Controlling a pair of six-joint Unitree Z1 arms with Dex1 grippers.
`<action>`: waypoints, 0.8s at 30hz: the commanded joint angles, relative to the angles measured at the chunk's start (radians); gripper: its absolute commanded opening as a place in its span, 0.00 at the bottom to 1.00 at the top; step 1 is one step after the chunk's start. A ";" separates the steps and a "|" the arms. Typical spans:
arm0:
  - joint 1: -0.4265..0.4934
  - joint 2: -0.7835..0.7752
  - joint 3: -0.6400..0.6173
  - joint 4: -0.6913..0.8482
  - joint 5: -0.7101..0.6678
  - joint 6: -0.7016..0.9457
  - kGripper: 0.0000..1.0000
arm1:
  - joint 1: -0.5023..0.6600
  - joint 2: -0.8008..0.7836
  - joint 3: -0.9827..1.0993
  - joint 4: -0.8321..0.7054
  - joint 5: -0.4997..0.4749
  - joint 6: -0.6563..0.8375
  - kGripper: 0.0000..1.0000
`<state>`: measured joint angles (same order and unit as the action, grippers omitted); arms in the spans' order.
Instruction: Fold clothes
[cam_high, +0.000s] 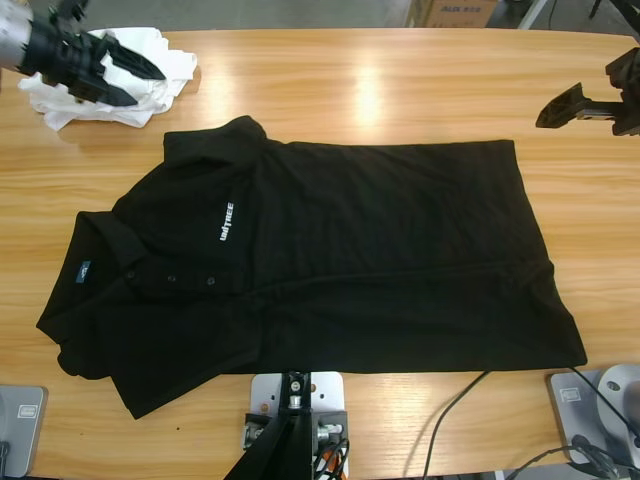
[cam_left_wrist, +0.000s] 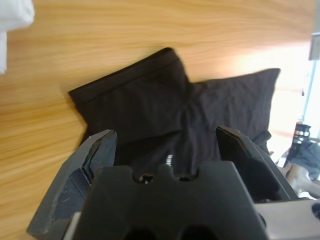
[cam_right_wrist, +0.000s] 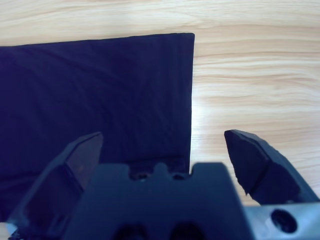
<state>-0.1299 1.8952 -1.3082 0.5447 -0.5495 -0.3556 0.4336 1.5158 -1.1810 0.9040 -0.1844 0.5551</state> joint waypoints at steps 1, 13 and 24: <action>0.076 0.173 0.022 -0.020 -0.003 -0.013 0.82 | -0.025 0.068 -0.003 -0.027 0.014 -0.034 0.99; 0.065 0.262 -0.017 -0.035 -0.009 -0.005 0.24 | -0.054 0.118 0.002 -0.082 0.018 -0.052 0.99; 0.045 0.304 -0.021 -0.017 -0.026 -0.019 0.23 | -0.071 0.126 0.024 -0.113 0.019 -0.052 0.99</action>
<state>-0.0561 2.1158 -1.3296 0.5220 -0.5584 -0.3651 0.3816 1.5924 -1.1809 0.8110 -0.1810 0.5159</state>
